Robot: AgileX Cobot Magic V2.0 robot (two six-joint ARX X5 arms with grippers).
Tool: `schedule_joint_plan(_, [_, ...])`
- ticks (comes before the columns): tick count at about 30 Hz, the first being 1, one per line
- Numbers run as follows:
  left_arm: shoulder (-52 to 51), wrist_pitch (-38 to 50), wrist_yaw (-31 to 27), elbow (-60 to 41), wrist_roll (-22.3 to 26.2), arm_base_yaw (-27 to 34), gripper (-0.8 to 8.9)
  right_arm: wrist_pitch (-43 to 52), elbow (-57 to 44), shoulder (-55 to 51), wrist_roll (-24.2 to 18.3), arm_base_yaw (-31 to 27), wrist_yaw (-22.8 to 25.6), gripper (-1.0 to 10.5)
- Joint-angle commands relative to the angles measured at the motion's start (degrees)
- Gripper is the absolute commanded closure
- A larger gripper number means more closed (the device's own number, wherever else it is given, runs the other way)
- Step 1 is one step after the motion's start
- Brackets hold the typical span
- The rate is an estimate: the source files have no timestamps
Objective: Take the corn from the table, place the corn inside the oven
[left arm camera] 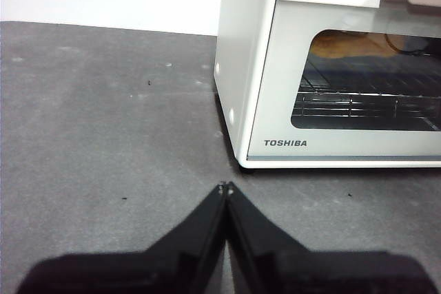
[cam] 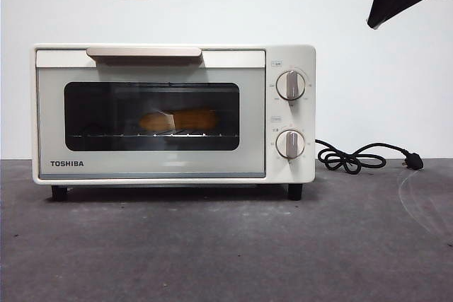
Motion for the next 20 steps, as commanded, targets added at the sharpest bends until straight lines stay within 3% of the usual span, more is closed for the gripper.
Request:
schedule_joint_plan(1, [0.0, 0.5, 0.0, -0.4, 0.7, 0.2, 8.17, 0.2, -0.1, 0.3, -2.0, -0.2, 2.2, 9.5])
schedule_joint_plan(8, [0.0, 0.5, 0.0, -0.4, 0.7, 0.2, 8.17, -1.8, -0.8, -1.3, -1.4, -4.6, 3.3, 9.5])
schedule_joint_plan(12, [0.1, 0.5, 0.0, -0.4, 0.7, 0.2, 8.17, 2.2, -5.5, -5.9, 0.7, -7.3, 2.7, 9.5])
schedule_joint_plan(14, [0.2, 0.5, 0.0, -0.4, 0.7, 0.2, 8.17, 7.3, -10.1, -8.8, 3.6, -8.7, 2.1, 9.5])
schedule_joint_plan(20, [0.2, 0.5, 0.0, -0.4, 0.7, 0.2, 8.17, 35.7, -40.4, -25.4, 10.2, -12.4, 2.1, 9.5])
